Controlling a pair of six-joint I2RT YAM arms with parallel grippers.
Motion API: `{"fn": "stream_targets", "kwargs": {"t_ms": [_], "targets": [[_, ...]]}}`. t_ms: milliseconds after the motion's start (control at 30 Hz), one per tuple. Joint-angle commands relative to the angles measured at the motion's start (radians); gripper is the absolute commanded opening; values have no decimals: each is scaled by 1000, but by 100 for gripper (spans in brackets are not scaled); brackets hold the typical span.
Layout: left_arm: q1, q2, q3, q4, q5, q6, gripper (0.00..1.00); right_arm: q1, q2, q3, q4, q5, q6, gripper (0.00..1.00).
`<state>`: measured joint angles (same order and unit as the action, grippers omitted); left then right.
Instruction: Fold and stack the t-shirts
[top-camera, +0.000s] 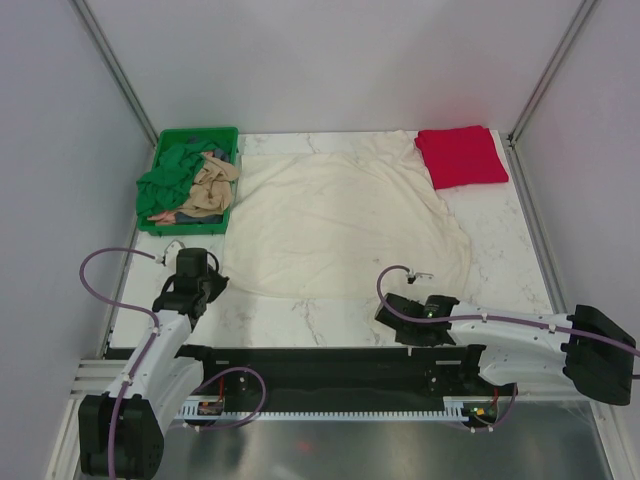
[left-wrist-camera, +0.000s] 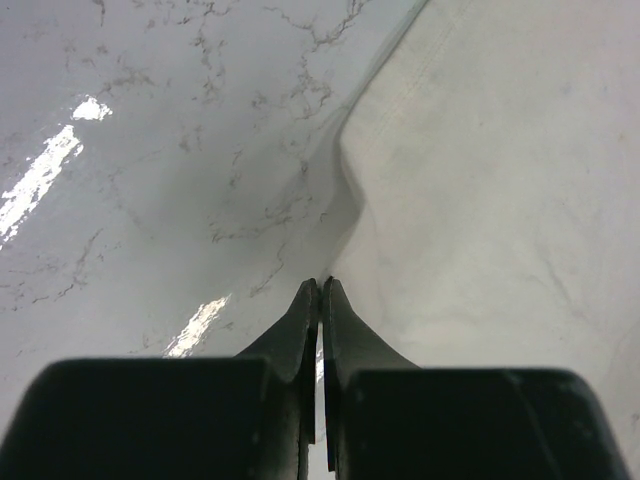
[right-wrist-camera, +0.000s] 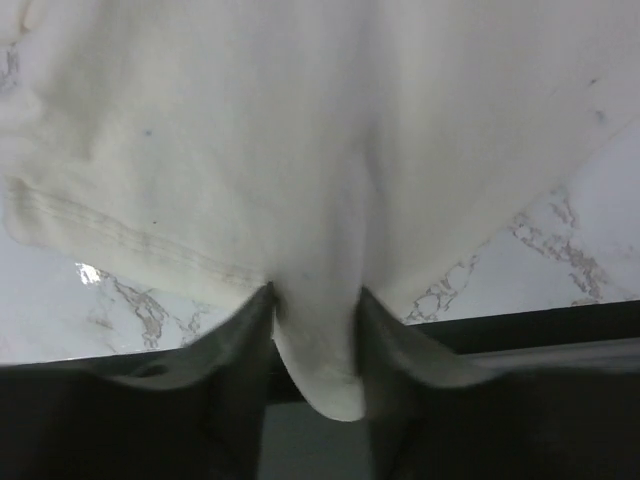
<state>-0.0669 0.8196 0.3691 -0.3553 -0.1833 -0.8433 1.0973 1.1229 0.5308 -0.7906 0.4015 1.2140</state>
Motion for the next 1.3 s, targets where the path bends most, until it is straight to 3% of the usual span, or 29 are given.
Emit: {"fn": "stream_targets", "kwargs": {"t_ms": [0, 67, 100, 500, 733, 933, 967, 1067, 1100, 1267], "targets": [[3, 4, -1, 39, -35, 30, 2, 26, -6, -11, -4, 30, 76, 32], [3, 10, 4, 39, -30, 33, 2, 38, -11, -9, -7, 39, 82, 14], [3, 16, 5, 41, -30, 35, 2, 42, -17, -2, -25, 52, 84, 0], [1, -177, 46, -119, 105, 12, 2, 69, -189, 304, -490, 356, 224, 0], [-8, -224, 100, -197, 139, -5, 2, 70, -273, 337, -535, 427, 234, 0], [-8, -111, 238, -238, 73, 44, 2, 67, -193, 444, -412, 591, 64, 0], [-8, -84, 264, -241, 73, 53, 2, 52, -160, 460, -377, 608, -55, 0], [-7, 25, 373, -255, 47, 81, 2, -78, -100, 480, -108, 518, -315, 0], [-7, 48, 390, -258, 42, 87, 2, -126, -88, 477, -57, 411, -379, 0], [-4, 188, 468, -244, 28, 92, 2, -353, 11, 503, 129, 229, -591, 0]]}}
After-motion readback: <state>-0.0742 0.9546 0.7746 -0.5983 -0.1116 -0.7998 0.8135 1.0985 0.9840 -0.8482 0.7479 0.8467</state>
